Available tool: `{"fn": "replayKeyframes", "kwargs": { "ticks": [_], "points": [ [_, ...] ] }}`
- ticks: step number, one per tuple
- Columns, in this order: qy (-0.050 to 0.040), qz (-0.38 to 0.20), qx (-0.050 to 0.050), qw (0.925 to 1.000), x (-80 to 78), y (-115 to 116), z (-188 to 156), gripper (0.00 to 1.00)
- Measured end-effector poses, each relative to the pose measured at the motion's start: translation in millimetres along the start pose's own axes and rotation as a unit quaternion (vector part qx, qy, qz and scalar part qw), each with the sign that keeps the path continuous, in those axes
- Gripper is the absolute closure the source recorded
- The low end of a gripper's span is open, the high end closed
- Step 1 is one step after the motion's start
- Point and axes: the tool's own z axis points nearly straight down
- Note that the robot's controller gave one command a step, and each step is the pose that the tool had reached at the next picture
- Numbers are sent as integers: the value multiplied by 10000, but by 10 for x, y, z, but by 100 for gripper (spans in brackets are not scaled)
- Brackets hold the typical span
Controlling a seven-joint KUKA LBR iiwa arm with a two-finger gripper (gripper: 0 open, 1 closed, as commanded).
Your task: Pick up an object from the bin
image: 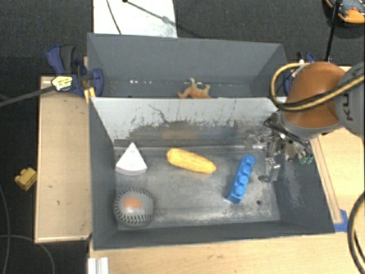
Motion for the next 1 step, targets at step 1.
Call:
{"fn": "replayKeyframes", "kwargs": {
  "ticks": [1],
  "points": [
    [37, -30, -18, 10000, -77, 58, 401, 0]
  ]
}}
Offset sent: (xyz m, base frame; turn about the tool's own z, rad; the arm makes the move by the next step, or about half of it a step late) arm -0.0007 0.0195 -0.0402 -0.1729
